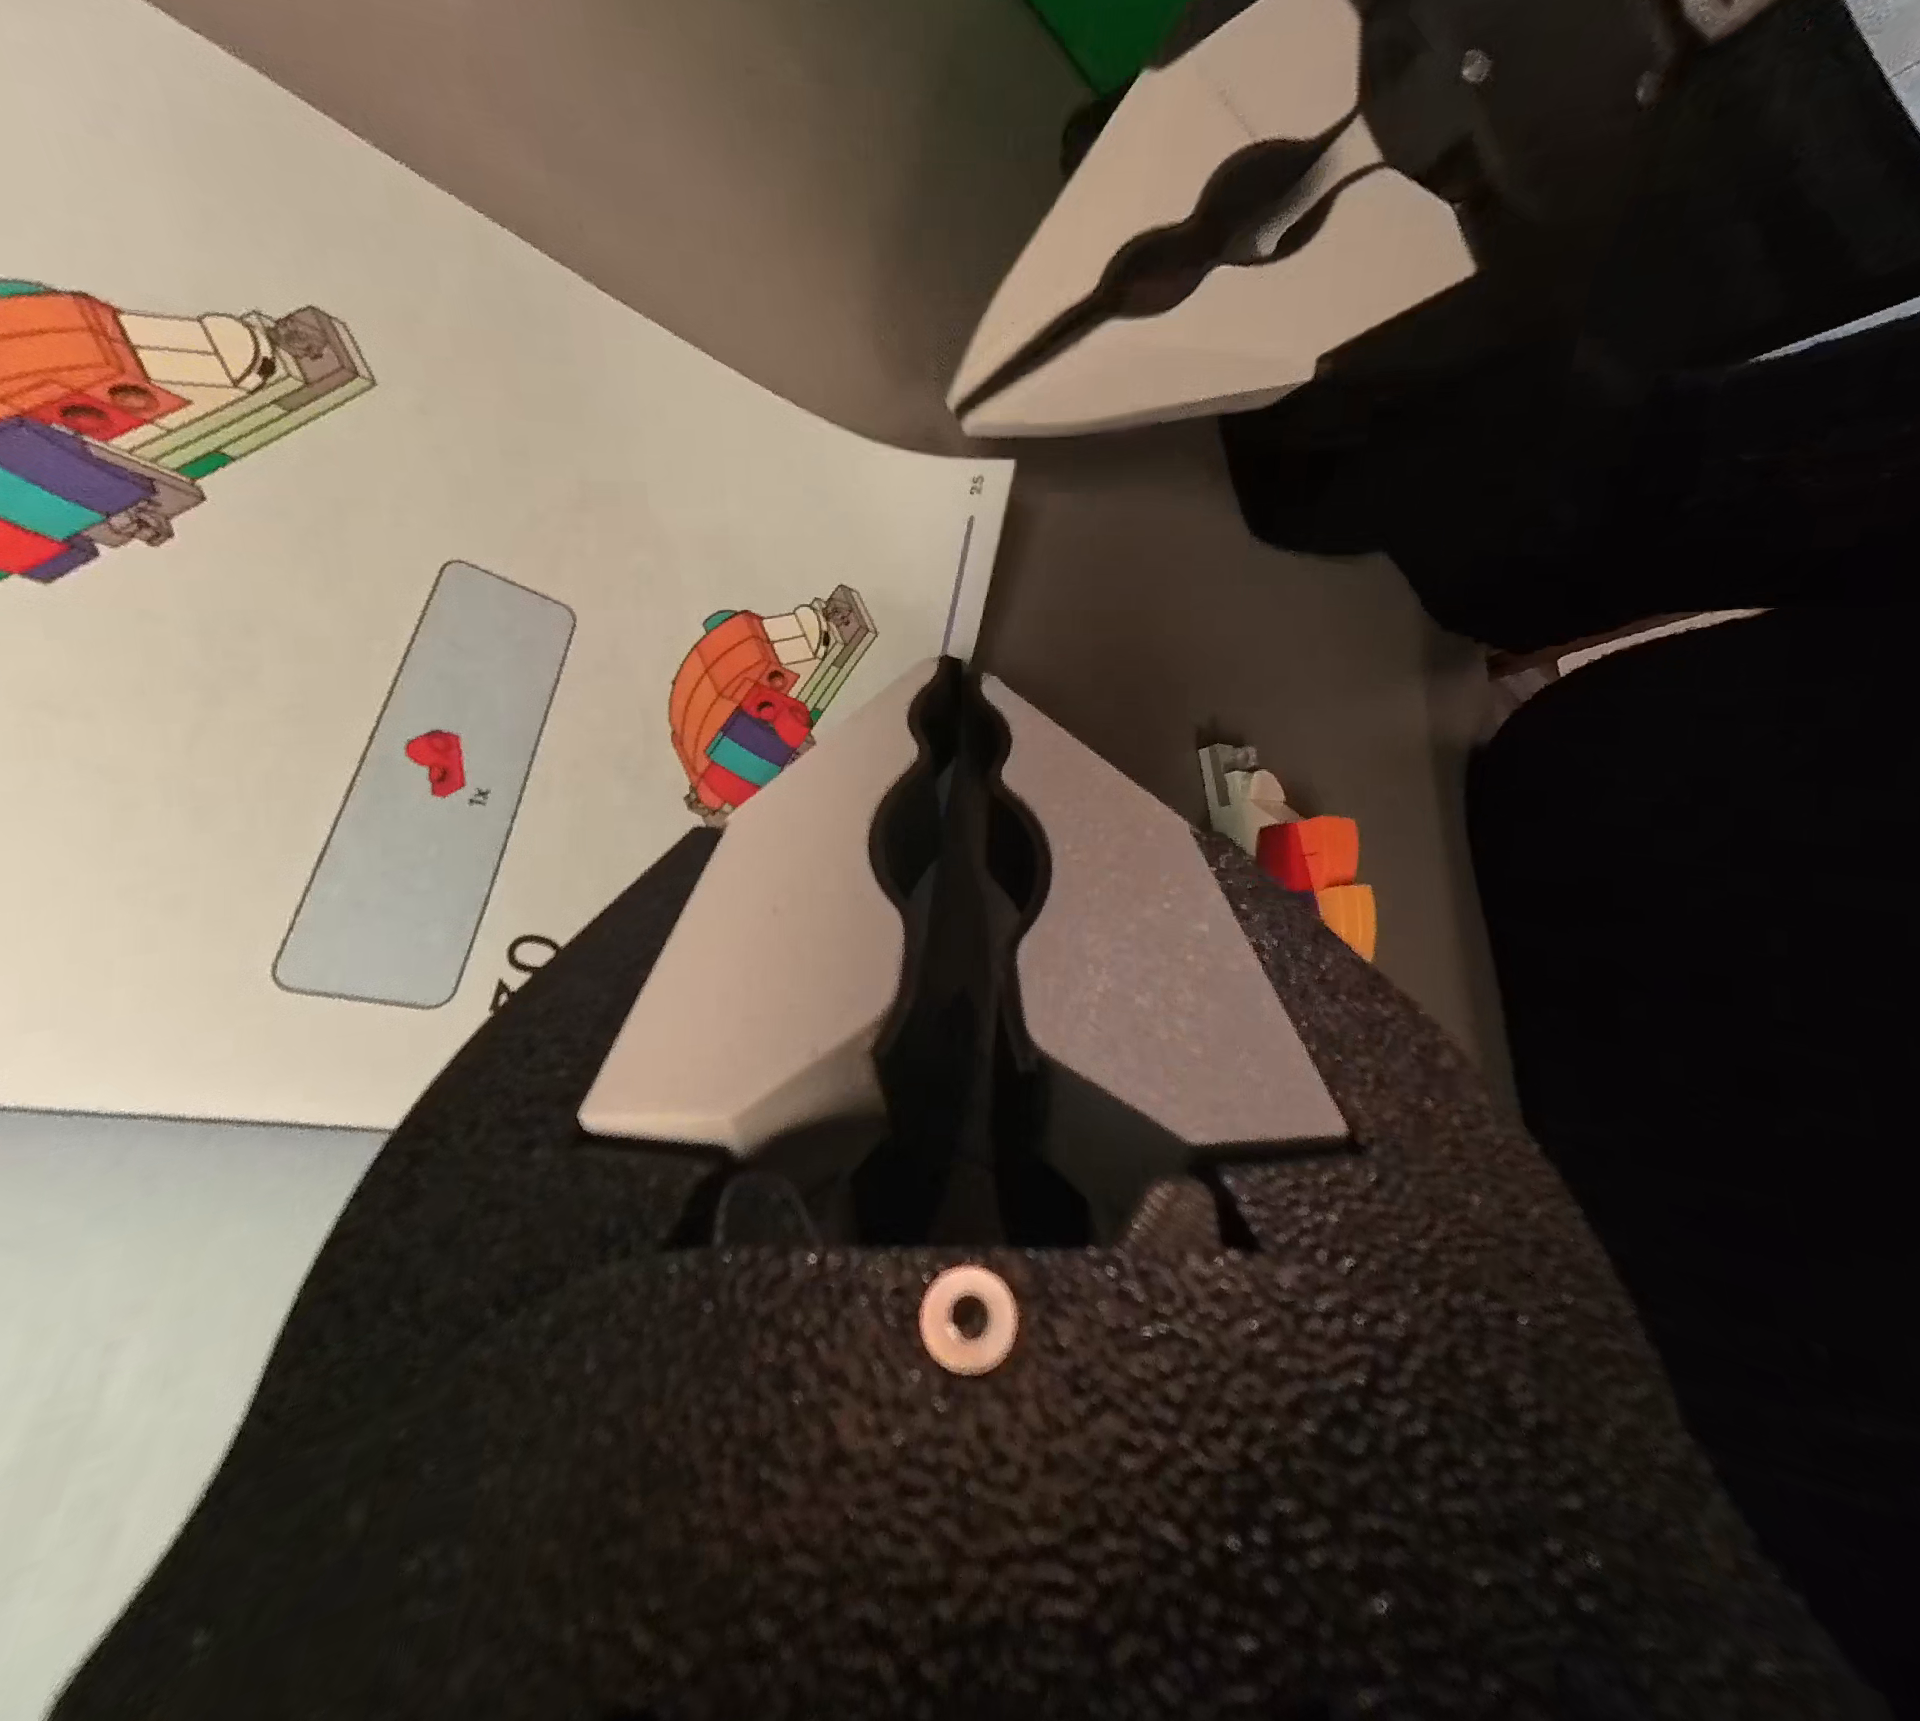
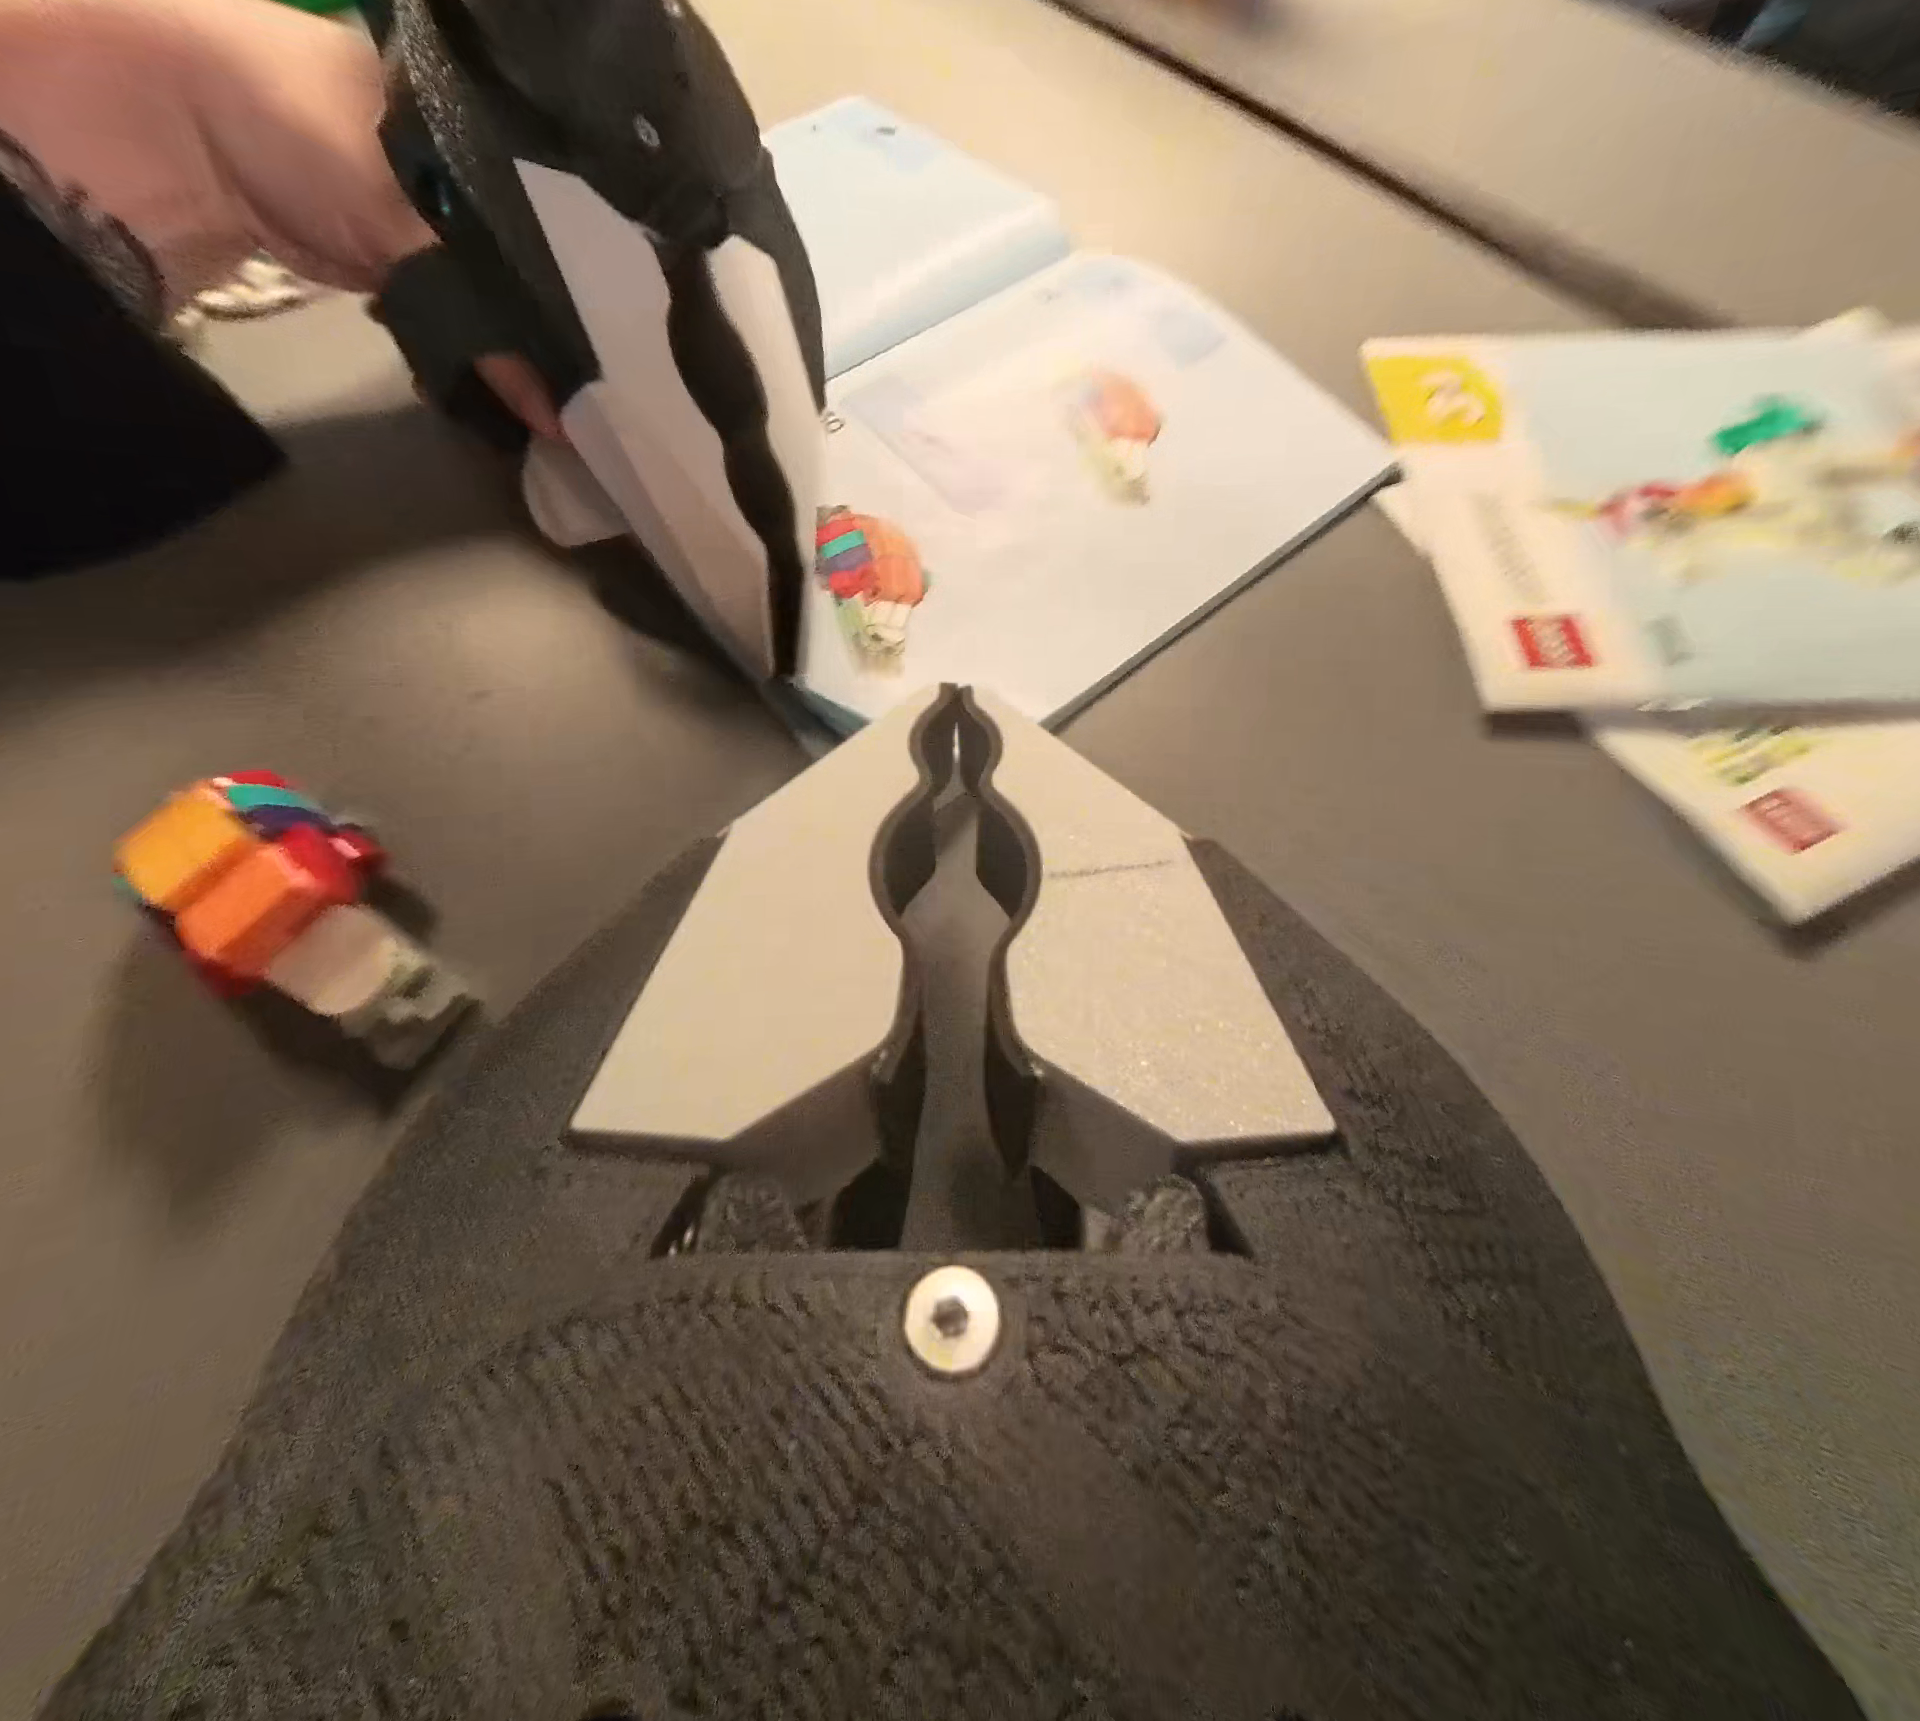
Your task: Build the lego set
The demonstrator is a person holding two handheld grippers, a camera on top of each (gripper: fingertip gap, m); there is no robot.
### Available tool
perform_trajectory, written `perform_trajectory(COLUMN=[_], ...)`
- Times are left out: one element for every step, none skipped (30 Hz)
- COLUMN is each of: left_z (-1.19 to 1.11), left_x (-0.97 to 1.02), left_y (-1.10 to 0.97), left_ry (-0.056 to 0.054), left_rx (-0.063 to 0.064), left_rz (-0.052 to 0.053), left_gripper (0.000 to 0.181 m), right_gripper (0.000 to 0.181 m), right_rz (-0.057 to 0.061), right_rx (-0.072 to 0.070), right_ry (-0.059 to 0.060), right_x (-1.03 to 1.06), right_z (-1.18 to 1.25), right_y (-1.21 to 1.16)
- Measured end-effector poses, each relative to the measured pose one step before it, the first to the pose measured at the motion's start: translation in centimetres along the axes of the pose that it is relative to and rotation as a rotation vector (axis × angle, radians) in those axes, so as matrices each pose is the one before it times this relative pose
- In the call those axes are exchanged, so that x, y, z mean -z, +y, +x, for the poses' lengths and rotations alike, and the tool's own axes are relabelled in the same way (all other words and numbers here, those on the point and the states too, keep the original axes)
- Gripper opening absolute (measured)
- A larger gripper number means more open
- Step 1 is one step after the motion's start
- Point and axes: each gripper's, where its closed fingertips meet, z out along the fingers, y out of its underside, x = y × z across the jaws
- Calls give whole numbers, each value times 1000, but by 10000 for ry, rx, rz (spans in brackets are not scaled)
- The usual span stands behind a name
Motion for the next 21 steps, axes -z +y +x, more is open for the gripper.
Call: perform_trajectory(left_z=[3,5,-1,10,12,0,-2,1,-2,5,4,1,3,-10,4,7,-3,-6,3,-5,1], left_x=[8,13,8,2,-5,-1,-4,8,2,1,2,0,-4,0,3,2,2,-4,-4,7,2], left_y=[1,-6,0,5,7,13,-5,0,5,3,5,1,-6,3,-7,3,3,-5,8,-3,4], left_ry=[11,16,10,8,5,5,1,3,6,3,2,1,3,3,7,10,5,-1,-1,0,0], left_rx=[11,15,6,-2,-3,-1,0,4,5,1,1,-1,3,4,7,10,6,-1,-3,1,2], left_rz=[2,5,2,-3,-4,-5,-2,-1,0,-2,-3,0,-1,-4,-2,1,1,-2,-4,1,-3], left_gripper=[0,0,0,0,0,0,0,0,0,0,0,0,0,0,0,0,0,0,0,0,0], right_gripper=[0,0,0,0,0,0,0,0,0,0,0,0,0,0,0,0,0,0,0,0,0], right_rz=[-192,-141,-39,-92,-87,50,92,97,138,166,140,34,-60,-33,-20,-40,-34,-6,-24,-24,-24], right_rx=[-482,-384,-236,-202,-186,-71,-31,-65,-96,-123,-124,-123,-94,-35,15,31,41,30,28,25,23], right_ry=[-332,-142,-75,-176,-154,-84,-9,8,9,6,-86,-152,-151,-114,-64,-12,-4,-12,-26,7,24], right_x=[2,28,69,44,10,58,82,95,137,160,140,89,17,-11,-26,-44,-40,-27,-32,-31,-24], right_z=[-322,-82,-27,-184,-138,-84,17,76,116,133,18,-70,-89,-103,-104,-63,-60,-59,-71,-17,12], right_y=[378,315,159,228,208,-30,-109,-110,-167,-196,-158,-8,126,47,38,51,40,0,36,22,34])
